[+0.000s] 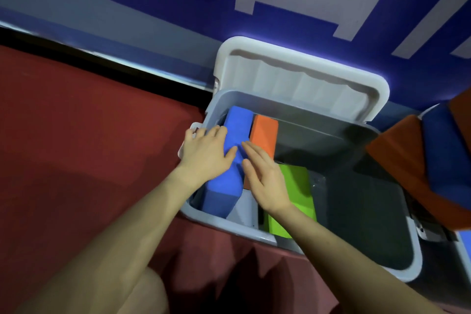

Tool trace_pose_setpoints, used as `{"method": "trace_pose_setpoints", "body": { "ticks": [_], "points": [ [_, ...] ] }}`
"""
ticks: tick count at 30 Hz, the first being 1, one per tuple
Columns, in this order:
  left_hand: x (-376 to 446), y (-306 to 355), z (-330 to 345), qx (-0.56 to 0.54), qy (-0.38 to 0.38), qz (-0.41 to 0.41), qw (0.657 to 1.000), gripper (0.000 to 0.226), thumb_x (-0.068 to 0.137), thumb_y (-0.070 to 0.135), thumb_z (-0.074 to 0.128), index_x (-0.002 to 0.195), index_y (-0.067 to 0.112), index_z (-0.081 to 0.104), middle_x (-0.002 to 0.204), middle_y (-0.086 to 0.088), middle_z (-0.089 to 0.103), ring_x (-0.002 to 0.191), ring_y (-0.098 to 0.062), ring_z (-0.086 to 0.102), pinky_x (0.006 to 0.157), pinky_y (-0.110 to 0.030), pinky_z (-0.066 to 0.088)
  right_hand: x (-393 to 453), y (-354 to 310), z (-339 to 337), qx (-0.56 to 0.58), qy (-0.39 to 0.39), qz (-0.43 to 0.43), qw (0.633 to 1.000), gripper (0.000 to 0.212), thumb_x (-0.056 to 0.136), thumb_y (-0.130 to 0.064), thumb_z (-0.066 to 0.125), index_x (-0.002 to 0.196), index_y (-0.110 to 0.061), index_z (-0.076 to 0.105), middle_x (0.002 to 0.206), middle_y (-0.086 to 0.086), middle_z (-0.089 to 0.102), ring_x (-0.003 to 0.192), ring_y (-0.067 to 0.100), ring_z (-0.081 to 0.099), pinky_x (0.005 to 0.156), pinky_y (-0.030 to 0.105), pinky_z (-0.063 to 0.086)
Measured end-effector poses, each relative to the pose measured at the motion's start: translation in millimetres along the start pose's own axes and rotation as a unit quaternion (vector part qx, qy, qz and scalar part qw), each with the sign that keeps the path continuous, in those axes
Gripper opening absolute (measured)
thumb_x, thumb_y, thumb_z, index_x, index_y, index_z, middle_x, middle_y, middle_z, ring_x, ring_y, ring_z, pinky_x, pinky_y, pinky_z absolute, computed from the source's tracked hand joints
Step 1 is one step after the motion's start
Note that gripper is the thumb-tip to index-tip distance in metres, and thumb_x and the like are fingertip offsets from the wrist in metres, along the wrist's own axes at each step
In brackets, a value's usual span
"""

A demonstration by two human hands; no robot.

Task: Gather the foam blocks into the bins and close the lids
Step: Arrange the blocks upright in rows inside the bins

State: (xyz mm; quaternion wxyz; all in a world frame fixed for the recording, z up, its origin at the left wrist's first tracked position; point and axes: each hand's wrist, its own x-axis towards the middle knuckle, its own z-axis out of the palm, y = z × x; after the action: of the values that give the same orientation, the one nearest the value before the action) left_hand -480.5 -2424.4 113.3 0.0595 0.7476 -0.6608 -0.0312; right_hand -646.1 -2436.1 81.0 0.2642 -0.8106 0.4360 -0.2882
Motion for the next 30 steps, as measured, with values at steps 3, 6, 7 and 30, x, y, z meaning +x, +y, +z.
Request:
{"method": "trace_pose_setpoints", "body": {
  "ticks": [3, 6, 7, 30],
  "points": [
    [8, 22, -7, 0.022, -0.019, -0.035, 0.999, 0.059, 0.091, 0.057, 0.040, 0.127, 0.010, 0.039, 0.133, -0.008, 0.048, 0.117, -0.033, 0.049, 0.093, -0.043, 0.034, 18, 19, -1, 0.012, 0.017, 0.056, 0.998, 0.061, 0.094, -0.054, 0.024, 0.136, -0.022, 0.054, 0.143, -0.005, 0.050, 0.129, 0.017, 0.047, 0.106, 0.038, 0.036],
    [9, 33, -2, 0.057, -0.041, -0.064, 0.995, 0.087, 0.089, 0.068, 0.035, 0.143, 0.001, 0.026, 0.149, -0.021, 0.030, 0.126, -0.036, 0.043, 0.100, -0.043, 0.034, 37, 38, 3, 0.006, 0.001, 0.104, 0.995, 0.059, 0.095, -0.052, 0.023, 0.135, -0.024, 0.054, 0.144, -0.005, 0.050, 0.133, 0.017, 0.043, 0.110, 0.042, 0.031],
    [7, 34, 0, 0.060, -0.048, -0.070, 0.995, 0.091, 0.089, 0.069, 0.033, 0.148, 0.001, 0.018, 0.153, -0.023, 0.023, 0.129, -0.037, 0.041, 0.102, -0.043, 0.032, 43, 44, 4, -0.008, -0.012, 0.110, 0.994, 0.058, 0.095, -0.050, 0.022, 0.137, -0.024, 0.053, 0.145, -0.005, 0.048, 0.136, 0.016, 0.040, 0.112, 0.042, 0.028],
    [-16, 24, 57, -0.011, 0.002, 0.046, 0.999, 0.066, 0.078, 0.046, 0.041, 0.128, 0.007, 0.059, 0.136, -0.026, 0.050, 0.102, -0.048, 0.061, 0.097, -0.063, 0.037, 86, 78, 20, -0.236, -0.159, 0.031, 0.958, 0.051, 0.100, -0.052, 0.032, 0.149, -0.041, 0.024, 0.160, -0.014, 0.011, 0.149, 0.014, 0.000, 0.116, 0.040, -0.007]
  ]
}}
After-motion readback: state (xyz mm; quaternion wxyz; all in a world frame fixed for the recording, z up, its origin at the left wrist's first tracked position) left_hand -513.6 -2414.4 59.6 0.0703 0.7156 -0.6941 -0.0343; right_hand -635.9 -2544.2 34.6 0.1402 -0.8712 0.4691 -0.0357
